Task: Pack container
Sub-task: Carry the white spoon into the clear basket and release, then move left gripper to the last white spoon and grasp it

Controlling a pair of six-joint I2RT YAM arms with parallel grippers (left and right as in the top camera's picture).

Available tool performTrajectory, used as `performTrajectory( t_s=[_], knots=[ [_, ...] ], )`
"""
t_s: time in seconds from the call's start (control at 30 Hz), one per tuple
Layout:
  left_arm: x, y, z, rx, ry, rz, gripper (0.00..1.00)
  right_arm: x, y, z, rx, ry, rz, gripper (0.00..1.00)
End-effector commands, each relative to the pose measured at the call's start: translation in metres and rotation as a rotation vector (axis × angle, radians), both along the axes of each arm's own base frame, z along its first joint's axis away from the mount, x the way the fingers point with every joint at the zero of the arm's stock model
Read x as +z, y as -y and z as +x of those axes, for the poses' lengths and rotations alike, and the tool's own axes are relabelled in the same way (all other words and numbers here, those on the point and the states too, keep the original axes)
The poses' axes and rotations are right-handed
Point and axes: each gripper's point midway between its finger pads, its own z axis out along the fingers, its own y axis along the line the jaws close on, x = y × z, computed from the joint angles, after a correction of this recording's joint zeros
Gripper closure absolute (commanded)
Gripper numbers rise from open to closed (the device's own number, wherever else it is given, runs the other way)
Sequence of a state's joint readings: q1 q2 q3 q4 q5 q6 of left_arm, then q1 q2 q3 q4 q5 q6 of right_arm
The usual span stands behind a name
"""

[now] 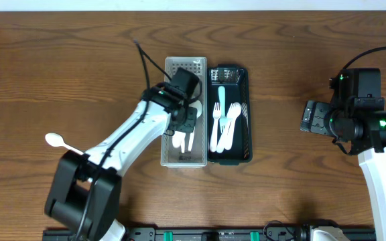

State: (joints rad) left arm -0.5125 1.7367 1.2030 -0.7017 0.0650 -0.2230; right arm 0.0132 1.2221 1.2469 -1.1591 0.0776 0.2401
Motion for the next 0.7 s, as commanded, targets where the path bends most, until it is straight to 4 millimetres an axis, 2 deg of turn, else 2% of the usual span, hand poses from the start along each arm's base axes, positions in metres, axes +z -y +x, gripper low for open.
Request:
performTrajectory(
  t_s=[0.0, 0.03, 0.1, 0.17, 0.27, 0.33, 0.43, 0.5, 0.6, 0.67],
  knots=[
    [0.004, 0.003, 0.005, -0.012, 0.02, -0.006, 0.56, -0.002, 0.004, -0.001, -0.002, -0.009, -0.003, 0.15],
    [0.006, 0.003, 0.006, -0.012, 0.027, -0.004, 0.44, -0.002, 0.004, -0.002, -0.002, -0.011, -0.003, 0.15],
    [0.014, 0.003, 0.007, -0.057, 0.048, 0.002, 0.36, -0.002, 0.004, -0.002, -0.002, -0.013, -0.003, 0.15],
    [0.03, 0.004, 0.009, -0.088, 0.082, -0.006, 0.32, -0.002, 0.004, -0.002, 0.004, -0.013, -0.006, 0.15],
    [0.074, -0.002, 0.018, -0.071, 0.19, -0.008, 0.29, -0.002, 0.004, -0.002, 0.004, -0.013, -0.006, 0.15],
    [0.112, -0.019, 0.025, -0.017, 0.291, 0.018, 0.25, -0.002, 0.004, -0.002, 0.004, -0.013, -0.006, 0.15],
    [0.165, -0.066, 0.027, 0.223, 0.423, 0.031, 0.23, -0.002, 0.004, -0.002, 0.005, -0.013, -0.007, 0.15],
    [0.191, -0.107, 0.02, 0.42, 0.477, 0.01, 0.2, -0.002, 0.004, -0.002, 0.006, -0.013, -0.007, 0.14],
    [0.207, -0.176, -0.003, 0.725, 0.487, -0.003, 0.18, -0.002, 0.004, -0.002, 0.012, -0.014, -0.009, 0.14],
    [0.207, -0.222, -0.023, 0.927, 0.464, 0.012, 0.14, -0.002, 0.004, -0.002, 0.012, -0.014, -0.009, 0.14]
  ],
)
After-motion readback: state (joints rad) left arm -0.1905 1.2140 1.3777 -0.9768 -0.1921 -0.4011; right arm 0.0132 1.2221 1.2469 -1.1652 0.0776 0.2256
